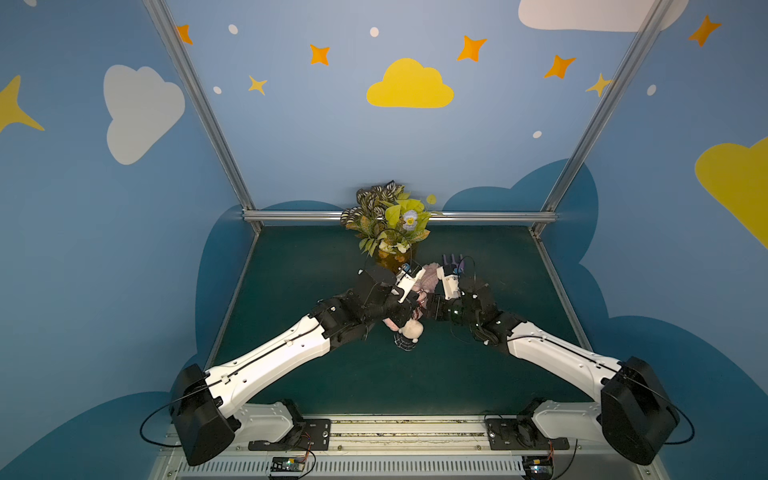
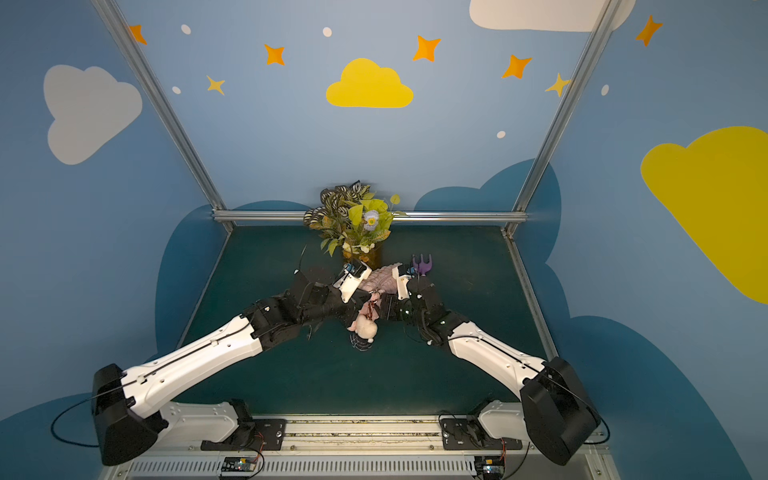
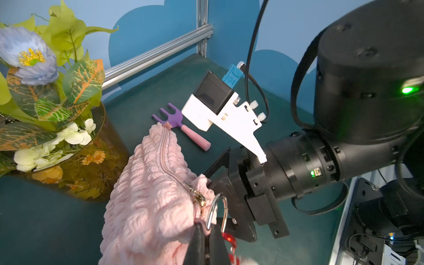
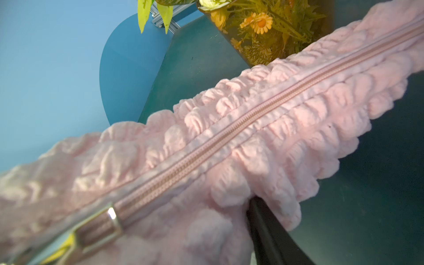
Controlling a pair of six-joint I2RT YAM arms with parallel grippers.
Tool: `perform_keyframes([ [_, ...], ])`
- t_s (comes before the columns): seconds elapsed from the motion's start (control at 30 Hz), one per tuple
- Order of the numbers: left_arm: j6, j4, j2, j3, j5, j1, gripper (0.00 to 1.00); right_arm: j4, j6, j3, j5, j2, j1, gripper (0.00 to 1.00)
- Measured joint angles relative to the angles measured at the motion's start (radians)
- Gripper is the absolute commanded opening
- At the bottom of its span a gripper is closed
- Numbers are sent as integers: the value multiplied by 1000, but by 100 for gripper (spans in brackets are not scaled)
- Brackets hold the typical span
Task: Remove the decoration from the bag
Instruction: Adjust the bag at the center of the board.
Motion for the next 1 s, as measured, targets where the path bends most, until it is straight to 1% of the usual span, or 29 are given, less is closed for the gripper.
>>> perform_keyframes([
  [0.23, -23, 81, 0, -37, 38, 3, 2, -106, -37, -40, 22, -123, -38, 54],
  [0.47, -34, 135, 0, -47, 63, 6, 2, -229, -49, -116, 70, -370, -98, 60],
  [0.63, -30, 153, 0, -54, 94, 18, 2, -267, -80, -153, 69, -497, -124, 61],
  [0.7, -25, 157, 0, -55, 108, 23, 2, -268, -93, -153, 44, -523, -135, 61],
  [0.8, -10, 161, 0, -58, 134, 32, 2, -251, -101, -153, -29, -530, -152, 60],
  [1.0, 14, 172, -8, -77, 199, 60, 2, -180, -92, -146, -219, -464, -172, 57],
])
